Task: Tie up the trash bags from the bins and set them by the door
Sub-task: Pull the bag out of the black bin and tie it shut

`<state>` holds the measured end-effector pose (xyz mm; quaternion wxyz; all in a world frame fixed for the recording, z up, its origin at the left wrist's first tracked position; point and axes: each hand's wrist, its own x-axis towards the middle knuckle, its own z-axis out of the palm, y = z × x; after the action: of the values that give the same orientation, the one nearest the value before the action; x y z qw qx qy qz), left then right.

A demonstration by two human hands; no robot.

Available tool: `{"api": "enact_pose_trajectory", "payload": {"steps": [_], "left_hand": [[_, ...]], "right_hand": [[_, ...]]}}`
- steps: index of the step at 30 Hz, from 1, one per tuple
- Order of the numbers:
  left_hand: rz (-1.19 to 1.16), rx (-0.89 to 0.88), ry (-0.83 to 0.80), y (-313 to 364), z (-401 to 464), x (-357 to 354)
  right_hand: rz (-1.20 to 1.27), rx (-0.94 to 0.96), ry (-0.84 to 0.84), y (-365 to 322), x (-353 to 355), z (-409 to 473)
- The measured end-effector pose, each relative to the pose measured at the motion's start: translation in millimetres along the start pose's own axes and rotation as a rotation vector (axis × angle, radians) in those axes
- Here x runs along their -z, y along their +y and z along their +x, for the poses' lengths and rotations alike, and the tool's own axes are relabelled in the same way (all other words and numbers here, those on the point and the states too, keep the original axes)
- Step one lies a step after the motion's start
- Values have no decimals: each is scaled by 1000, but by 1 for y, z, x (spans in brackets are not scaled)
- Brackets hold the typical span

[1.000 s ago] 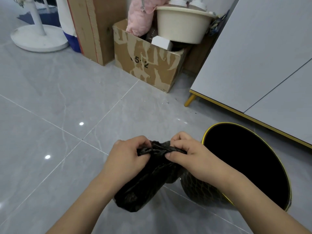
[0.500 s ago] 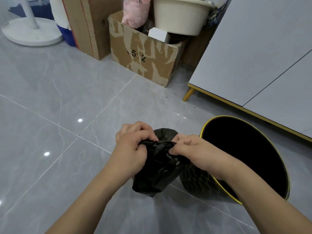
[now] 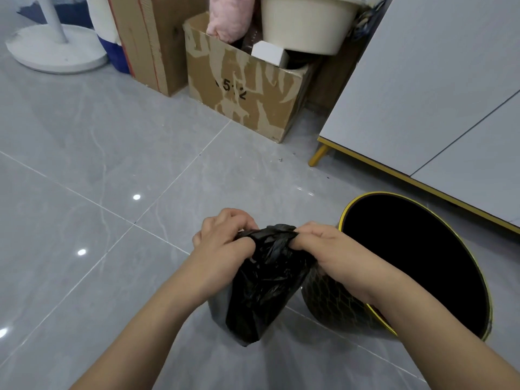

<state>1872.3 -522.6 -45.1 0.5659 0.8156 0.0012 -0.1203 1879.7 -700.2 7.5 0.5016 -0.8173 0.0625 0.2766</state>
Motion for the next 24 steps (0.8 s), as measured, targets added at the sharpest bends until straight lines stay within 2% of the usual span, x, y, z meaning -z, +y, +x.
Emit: {"api": "enact_pose_trajectory", "payload": {"steps": [3,5,8,11,14,16,18,20,24], "left_hand": [[-15,-88,-40,6,-14,11],[113,-136,-13,6,-20,11],[374,-248,104,-1,-16,2],[415,-239,259,-4,-8,-3],[554,-366,435,-4,-7,-2],[554,-488,394,-4,-11,-2],[494,-564,255,-6,-19,-5],[351,-463,147,-8,-27,-11],[9,-103,103,-9,-26,-22]], "right_hand": [[180,-75,-3,-5,2,-6],[221,-97,5,-6,1,-7],[272,-137,-16,-7,0,-7],[298,-178,-30,-7,0,-9],[328,-210,-43,-4,1,-9],[364,-234,-41,-2,3,-7],[379,-245,-19,-1,5,-7],[343,-228,-8,-2,5,-8],[181,-195,-5,-2,1,-10]]}}
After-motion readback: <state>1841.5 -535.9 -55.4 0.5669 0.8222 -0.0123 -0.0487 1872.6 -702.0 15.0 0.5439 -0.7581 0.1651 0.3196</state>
